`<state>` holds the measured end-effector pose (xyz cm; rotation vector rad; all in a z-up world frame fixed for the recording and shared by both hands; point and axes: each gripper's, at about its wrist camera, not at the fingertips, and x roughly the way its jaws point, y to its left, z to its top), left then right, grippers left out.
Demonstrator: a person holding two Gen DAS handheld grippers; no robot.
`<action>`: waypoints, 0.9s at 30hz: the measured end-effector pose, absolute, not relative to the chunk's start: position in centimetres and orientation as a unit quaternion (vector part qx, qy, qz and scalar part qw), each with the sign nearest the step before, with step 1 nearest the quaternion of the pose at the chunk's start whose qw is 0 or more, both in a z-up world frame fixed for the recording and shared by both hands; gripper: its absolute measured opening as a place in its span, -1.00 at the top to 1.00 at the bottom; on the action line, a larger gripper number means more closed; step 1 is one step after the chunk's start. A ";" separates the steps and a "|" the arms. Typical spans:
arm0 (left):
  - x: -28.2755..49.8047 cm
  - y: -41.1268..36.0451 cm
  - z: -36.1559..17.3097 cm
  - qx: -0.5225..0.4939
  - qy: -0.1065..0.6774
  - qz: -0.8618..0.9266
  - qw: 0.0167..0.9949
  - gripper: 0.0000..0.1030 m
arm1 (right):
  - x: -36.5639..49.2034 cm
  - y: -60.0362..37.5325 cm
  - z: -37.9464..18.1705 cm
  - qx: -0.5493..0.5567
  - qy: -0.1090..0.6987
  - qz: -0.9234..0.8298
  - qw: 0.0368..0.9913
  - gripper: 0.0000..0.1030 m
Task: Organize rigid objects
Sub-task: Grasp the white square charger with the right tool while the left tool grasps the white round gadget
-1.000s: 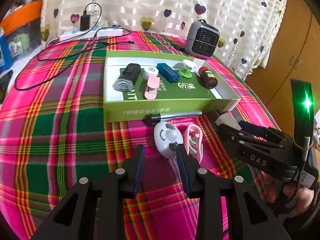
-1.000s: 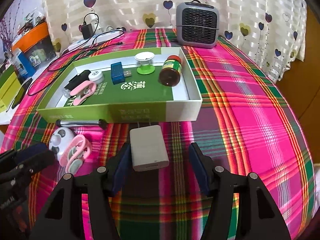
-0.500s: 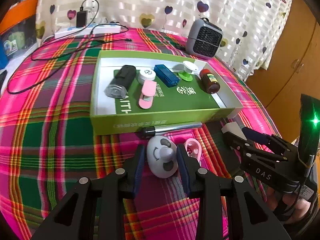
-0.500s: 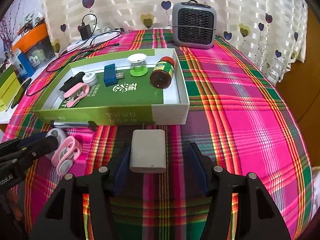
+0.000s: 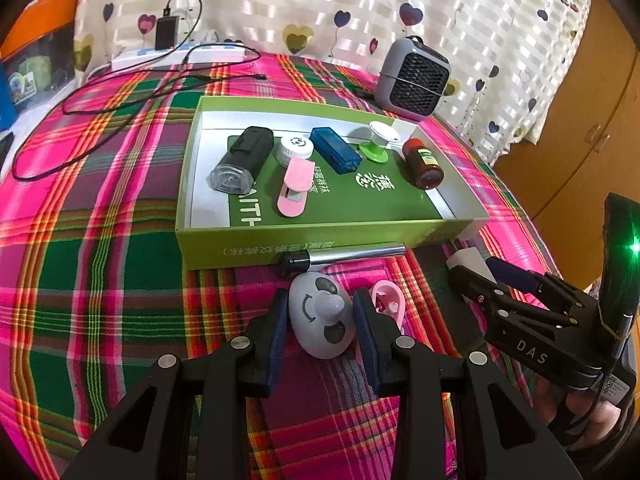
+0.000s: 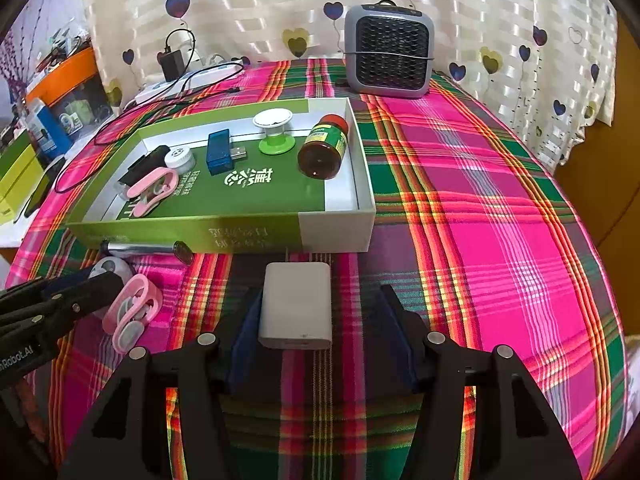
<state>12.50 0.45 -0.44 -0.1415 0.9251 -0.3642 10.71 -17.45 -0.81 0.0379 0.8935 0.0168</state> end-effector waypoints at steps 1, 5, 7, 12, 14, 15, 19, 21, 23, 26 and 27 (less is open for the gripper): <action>12.5 0.5 -0.4 -0.069 0.443 -0.175 0.877 0.39 | 10.7 -17.5 -0.8 0.019 0.432 0.008 0.902 -0.07; 12.4 0.8 -0.4 -0.077 0.442 -0.174 0.876 0.41 | 10.7 -17.6 -0.8 0.020 0.431 0.002 0.902 0.04; 12.4 0.8 -0.3 -0.077 0.441 -0.175 0.877 0.43 | 10.7 -17.7 -0.8 0.019 0.431 0.002 0.902 0.04; 12.3 0.8 -0.2 -0.075 0.437 -0.175 0.879 0.46 | 10.7 -17.7 -0.8 0.017 0.430 0.004 0.903 0.17; 12.2 0.8 -0.1 -0.074 0.436 -0.174 0.880 0.47 | 10.7 -17.8 -0.7 0.017 0.429 0.004 0.903 0.33; 12.2 0.8 -0.1 -0.074 0.435 -0.174 0.881 0.48 | 10.7 -17.8 -0.7 0.017 0.429 0.004 0.903 0.33; 12.0 0.8 0.1 -0.071 0.431 -0.173 0.883 0.51 | 10.7 -17.7 -0.7 0.017 0.429 0.004 0.903 0.33; 12.0 0.8 0.1 -0.072 0.431 -0.174 0.883 0.51 | 10.7 -17.7 -0.7 0.017 0.429 0.004 0.903 0.33; 12.0 0.8 0.1 -0.072 0.430 -0.173 0.883 0.51 | 10.7 -17.7 -0.8 0.018 0.429 0.004 0.903 0.33; 12.0 0.8 0.1 -0.070 0.430 -0.173 0.883 0.51 | 10.7 -17.7 -0.8 0.018 0.429 0.004 0.903 0.33; 12.0 0.7 0.1 -0.070 0.430 -0.172 0.884 0.51 | 10.7 -17.8 -0.8 0.018 0.429 0.004 0.903 0.33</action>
